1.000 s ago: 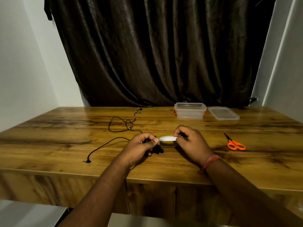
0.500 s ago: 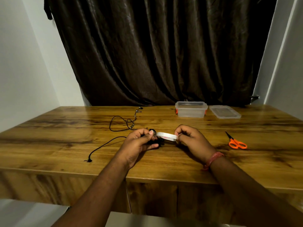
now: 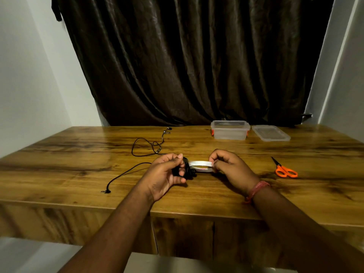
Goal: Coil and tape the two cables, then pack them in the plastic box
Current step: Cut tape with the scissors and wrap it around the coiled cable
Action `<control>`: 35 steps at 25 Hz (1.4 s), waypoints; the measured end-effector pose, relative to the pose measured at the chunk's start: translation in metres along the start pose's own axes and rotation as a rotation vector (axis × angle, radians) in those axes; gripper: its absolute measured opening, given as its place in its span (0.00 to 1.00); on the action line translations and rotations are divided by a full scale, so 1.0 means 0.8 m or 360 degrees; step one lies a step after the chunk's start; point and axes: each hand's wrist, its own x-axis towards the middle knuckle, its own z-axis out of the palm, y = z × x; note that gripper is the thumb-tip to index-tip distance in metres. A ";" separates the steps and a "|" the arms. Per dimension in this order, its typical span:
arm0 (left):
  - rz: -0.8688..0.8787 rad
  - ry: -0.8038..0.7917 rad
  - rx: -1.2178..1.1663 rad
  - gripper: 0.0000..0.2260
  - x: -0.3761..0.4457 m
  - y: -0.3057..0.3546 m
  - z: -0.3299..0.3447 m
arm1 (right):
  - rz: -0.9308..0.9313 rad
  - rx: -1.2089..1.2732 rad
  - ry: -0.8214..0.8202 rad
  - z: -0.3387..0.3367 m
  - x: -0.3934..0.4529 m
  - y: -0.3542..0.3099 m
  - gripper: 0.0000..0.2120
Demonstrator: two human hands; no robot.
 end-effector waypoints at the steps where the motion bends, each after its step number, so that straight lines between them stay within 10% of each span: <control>1: -0.0020 -0.0010 -0.0020 0.08 -0.001 0.001 0.000 | 0.0002 -0.0006 -0.0005 0.000 0.000 0.001 0.05; 23: 0.0089 0.0194 -0.0363 0.08 0.000 0.009 -0.002 | -0.0003 -0.0036 -0.0085 -0.001 0.001 0.002 0.06; 35: 0.0266 0.0348 0.0187 0.07 0.005 -0.003 0.003 | -0.0139 -0.0137 0.0091 -0.001 -0.003 -0.001 0.11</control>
